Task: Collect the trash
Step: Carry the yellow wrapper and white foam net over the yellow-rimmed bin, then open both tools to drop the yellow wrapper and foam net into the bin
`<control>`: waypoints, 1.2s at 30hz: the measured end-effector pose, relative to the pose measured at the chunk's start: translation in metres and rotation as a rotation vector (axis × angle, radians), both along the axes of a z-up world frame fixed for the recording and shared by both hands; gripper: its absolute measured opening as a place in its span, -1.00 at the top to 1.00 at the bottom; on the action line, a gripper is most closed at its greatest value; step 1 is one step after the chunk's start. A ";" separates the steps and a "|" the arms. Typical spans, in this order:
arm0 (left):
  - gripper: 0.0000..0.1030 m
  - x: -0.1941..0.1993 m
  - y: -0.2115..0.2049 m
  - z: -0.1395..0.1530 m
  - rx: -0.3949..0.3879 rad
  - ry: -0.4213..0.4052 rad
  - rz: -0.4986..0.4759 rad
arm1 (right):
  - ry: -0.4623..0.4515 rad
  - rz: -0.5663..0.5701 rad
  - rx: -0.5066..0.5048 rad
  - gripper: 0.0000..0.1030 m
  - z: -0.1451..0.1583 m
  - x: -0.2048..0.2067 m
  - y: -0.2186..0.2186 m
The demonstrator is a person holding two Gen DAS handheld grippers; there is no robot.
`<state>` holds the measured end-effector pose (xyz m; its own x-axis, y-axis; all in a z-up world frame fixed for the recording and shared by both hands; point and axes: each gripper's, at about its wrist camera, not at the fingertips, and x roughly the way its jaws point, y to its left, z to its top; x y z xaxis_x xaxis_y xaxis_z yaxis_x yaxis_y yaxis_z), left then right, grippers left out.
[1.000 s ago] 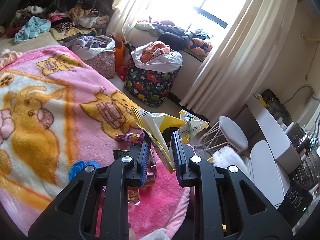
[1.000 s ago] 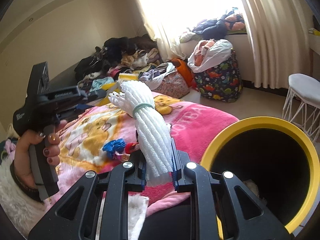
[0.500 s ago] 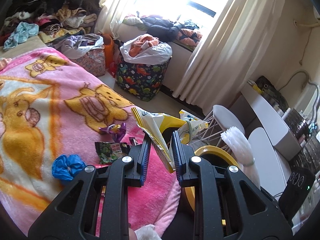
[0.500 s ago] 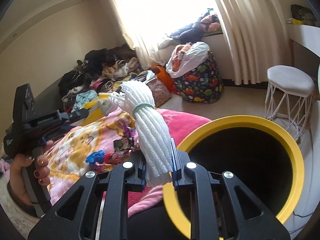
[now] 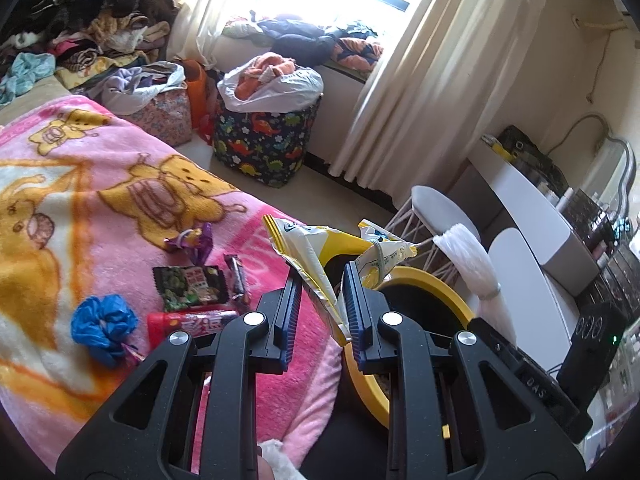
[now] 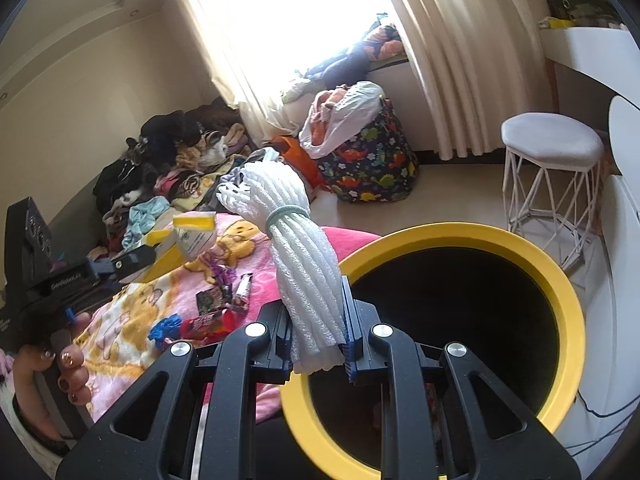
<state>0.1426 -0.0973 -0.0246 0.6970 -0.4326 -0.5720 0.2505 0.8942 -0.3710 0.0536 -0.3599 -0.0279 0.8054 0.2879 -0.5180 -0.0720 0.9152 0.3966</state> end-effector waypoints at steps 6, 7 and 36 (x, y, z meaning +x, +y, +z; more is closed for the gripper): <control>0.69 -0.002 -0.014 -0.005 0.012 0.006 -0.030 | 0.009 -0.036 0.012 0.65 -0.004 0.002 -0.015; 0.69 -0.003 -0.017 -0.005 0.015 0.008 -0.035 | 0.011 -0.041 0.013 0.65 -0.005 0.002 -0.017; 0.69 -0.001 -0.071 -0.029 0.099 0.040 -0.157 | 0.125 -0.180 0.050 0.65 -0.035 0.006 -0.063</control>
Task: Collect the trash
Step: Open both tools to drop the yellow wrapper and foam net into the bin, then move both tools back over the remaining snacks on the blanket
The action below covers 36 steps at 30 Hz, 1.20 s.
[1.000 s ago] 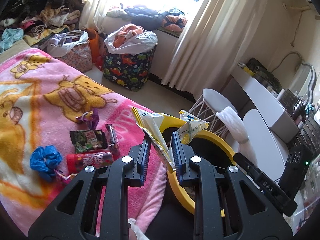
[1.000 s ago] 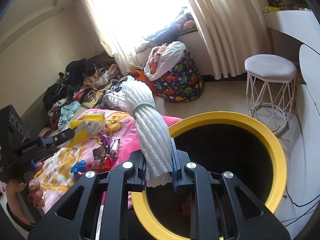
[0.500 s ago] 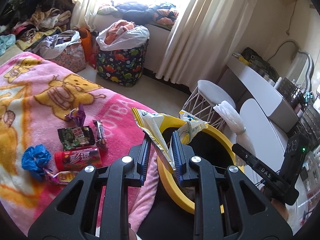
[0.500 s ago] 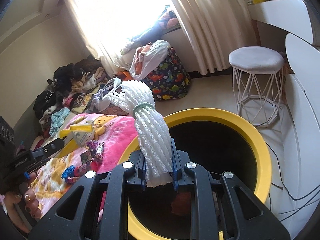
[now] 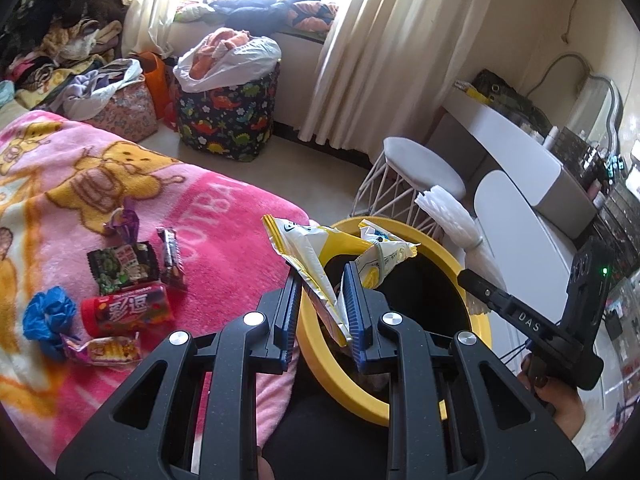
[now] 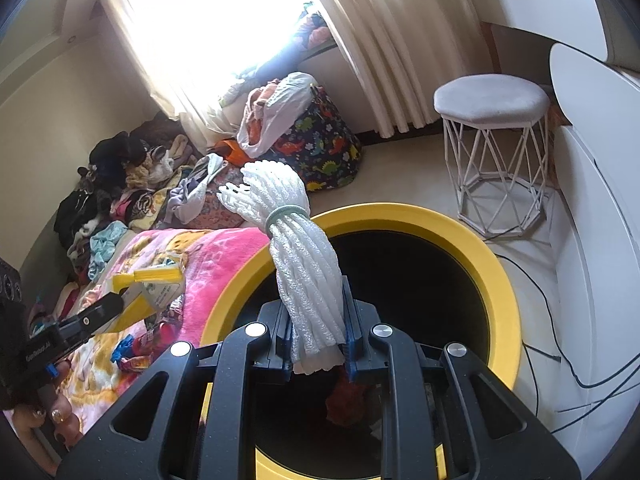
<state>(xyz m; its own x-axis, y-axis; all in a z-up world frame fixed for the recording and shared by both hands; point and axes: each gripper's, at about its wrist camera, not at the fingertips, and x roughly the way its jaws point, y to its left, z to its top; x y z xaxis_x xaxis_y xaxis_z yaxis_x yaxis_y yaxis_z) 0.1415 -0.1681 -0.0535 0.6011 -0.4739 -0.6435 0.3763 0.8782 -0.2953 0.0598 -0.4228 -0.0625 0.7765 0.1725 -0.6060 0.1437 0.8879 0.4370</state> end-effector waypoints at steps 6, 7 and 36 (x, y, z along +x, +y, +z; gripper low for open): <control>0.69 0.001 -0.014 -0.011 0.020 0.021 -0.031 | 0.036 -0.017 0.012 0.65 -0.009 0.002 -0.006; 0.69 0.001 -0.016 -0.013 0.023 0.024 -0.037 | 0.040 -0.019 0.013 0.65 -0.009 0.003 -0.006; -0.78 0.009 0.007 -0.021 -0.015 0.007 0.057 | 0.075 -0.054 0.015 0.00 -0.023 0.005 -0.002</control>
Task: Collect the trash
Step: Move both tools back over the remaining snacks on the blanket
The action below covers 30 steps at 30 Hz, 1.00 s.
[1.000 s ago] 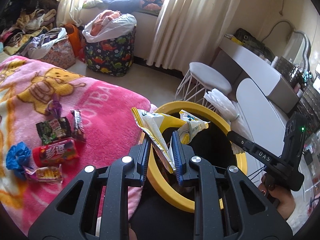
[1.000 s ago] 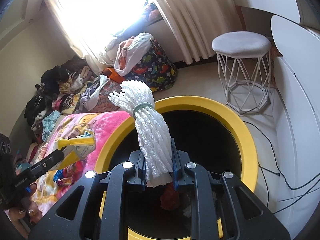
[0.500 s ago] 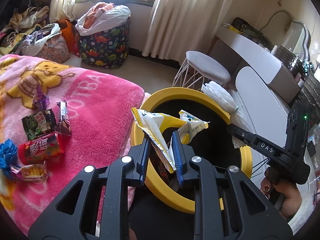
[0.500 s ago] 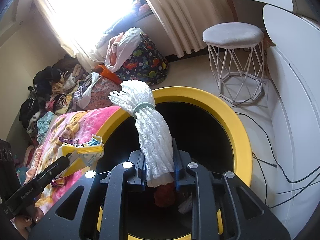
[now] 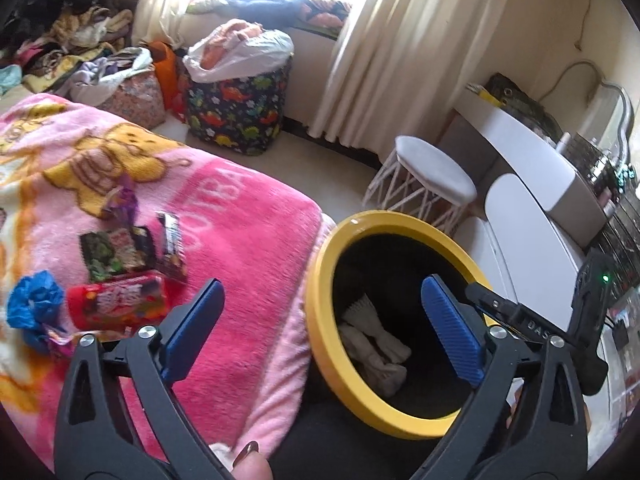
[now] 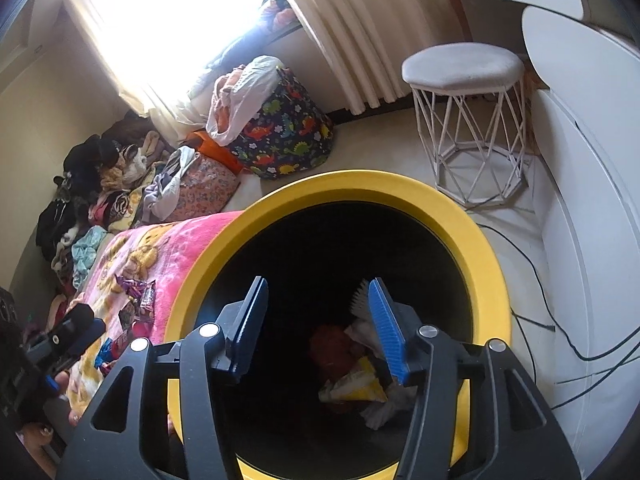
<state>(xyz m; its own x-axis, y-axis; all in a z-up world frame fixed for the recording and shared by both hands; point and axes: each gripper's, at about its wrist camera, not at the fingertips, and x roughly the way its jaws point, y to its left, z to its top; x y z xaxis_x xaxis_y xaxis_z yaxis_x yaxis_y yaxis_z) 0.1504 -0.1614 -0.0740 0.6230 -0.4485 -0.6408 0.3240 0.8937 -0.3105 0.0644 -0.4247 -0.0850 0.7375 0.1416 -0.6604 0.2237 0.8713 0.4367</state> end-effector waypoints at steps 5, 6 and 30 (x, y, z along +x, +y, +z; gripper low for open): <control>-0.78 0.000 0.013 0.008 0.000 -0.025 0.030 | -0.045 0.035 -0.028 -0.07 0.011 -0.001 0.012; -0.78 0.000 0.015 0.009 0.001 -0.029 0.035 | -0.052 0.043 -0.030 -0.08 0.013 0.000 0.014; -0.78 0.008 0.079 0.012 -0.024 -0.045 0.186 | -0.138 0.215 -0.083 -0.18 0.040 0.014 0.087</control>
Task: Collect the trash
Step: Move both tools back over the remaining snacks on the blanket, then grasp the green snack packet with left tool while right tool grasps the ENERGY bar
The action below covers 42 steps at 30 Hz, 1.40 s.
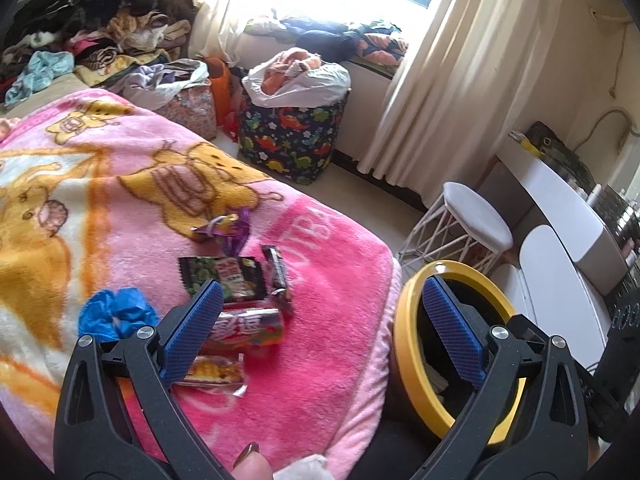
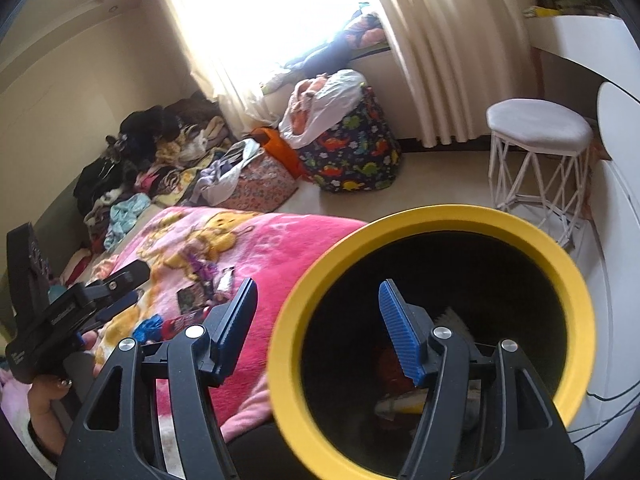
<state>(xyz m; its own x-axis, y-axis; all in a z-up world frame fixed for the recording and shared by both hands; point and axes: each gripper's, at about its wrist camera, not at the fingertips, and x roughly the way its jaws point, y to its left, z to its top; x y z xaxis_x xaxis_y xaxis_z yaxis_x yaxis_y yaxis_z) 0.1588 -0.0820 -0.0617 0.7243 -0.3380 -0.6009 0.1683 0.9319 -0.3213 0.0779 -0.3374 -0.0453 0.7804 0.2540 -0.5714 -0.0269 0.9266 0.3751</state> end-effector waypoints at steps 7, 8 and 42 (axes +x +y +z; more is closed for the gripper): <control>-0.78 0.005 0.026 -0.004 -0.013 0.007 0.050 | 0.007 0.067 -0.024 -0.18 -0.001 0.009 0.024; -0.78 0.007 0.031 -0.004 -0.015 0.008 0.059 | 0.008 0.075 -0.027 -0.18 -0.001 0.010 0.028; 0.03 0.081 0.092 -0.064 -0.078 0.250 0.082 | 0.170 0.273 -0.061 -0.08 -0.040 0.103 0.119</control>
